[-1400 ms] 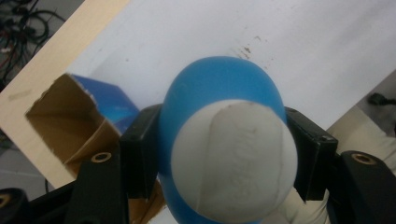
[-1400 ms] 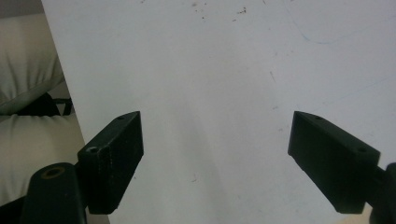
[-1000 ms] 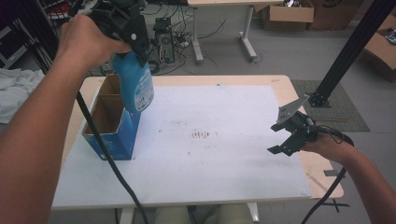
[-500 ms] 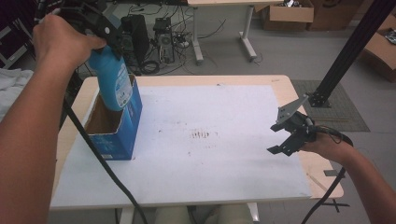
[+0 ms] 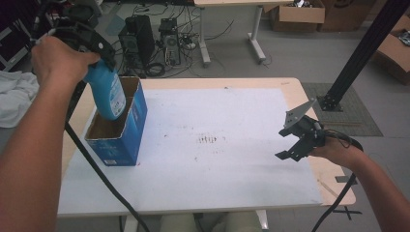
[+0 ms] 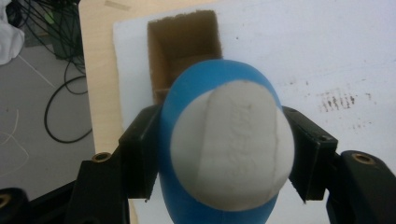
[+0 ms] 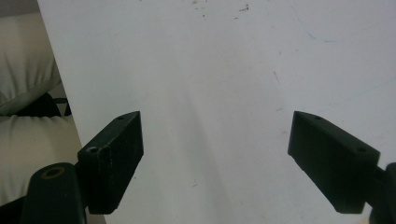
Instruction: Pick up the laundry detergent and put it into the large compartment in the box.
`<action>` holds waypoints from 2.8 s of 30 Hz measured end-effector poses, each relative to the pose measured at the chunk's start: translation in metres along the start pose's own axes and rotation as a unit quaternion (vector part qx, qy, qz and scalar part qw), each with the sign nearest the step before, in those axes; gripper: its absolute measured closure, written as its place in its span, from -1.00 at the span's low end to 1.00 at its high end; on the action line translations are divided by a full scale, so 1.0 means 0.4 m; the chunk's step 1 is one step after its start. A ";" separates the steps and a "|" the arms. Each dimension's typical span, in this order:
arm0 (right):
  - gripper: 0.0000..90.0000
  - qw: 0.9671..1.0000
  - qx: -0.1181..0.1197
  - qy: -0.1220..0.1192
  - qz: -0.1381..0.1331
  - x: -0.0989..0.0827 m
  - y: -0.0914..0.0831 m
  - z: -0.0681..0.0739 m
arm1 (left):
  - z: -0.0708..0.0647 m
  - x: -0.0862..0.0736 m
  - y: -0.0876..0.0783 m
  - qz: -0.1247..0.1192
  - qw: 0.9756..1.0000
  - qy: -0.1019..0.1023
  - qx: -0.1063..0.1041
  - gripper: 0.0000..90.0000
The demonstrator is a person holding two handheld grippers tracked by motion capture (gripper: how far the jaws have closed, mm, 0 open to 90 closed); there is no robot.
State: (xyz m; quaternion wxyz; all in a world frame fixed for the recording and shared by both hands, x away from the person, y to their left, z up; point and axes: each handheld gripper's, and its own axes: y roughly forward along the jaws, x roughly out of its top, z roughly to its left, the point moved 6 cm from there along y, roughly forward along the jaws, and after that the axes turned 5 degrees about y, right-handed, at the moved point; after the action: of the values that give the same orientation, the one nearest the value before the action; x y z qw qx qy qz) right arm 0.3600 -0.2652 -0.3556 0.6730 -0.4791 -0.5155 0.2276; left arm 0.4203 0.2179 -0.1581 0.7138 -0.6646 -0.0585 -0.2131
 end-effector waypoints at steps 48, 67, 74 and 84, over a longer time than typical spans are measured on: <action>-0.60 1.000 -0.005 0.016 0.002 -0.022 0.006 -0.010 | 0.012 -0.165 0.399 0.044 0.999 -0.030 -0.008 -0.15; -0.60 1.000 -0.002 0.015 0.000 -0.020 0.008 -0.009 | 0.018 -0.167 0.404 0.042 0.998 -0.040 -0.015 -0.17; -0.60 1.000 -0.002 0.014 0.002 -0.020 0.008 -0.008 | 0.020 -0.168 0.406 0.040 0.998 -0.042 -0.019 -0.20; -0.60 1.000 -0.001 0.017 0.004 -0.021 0.009 -0.006 | 0.024 -0.169 0.405 0.034 0.998 -0.045 -0.024 -0.29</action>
State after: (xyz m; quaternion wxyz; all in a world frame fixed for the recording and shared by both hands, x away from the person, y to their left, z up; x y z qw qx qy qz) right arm 0.3599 -0.2714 -0.3628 0.6800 -0.4857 -0.5027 0.2214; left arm 0.4232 0.2467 -0.3316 0.7013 -0.6917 -0.0629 -0.1602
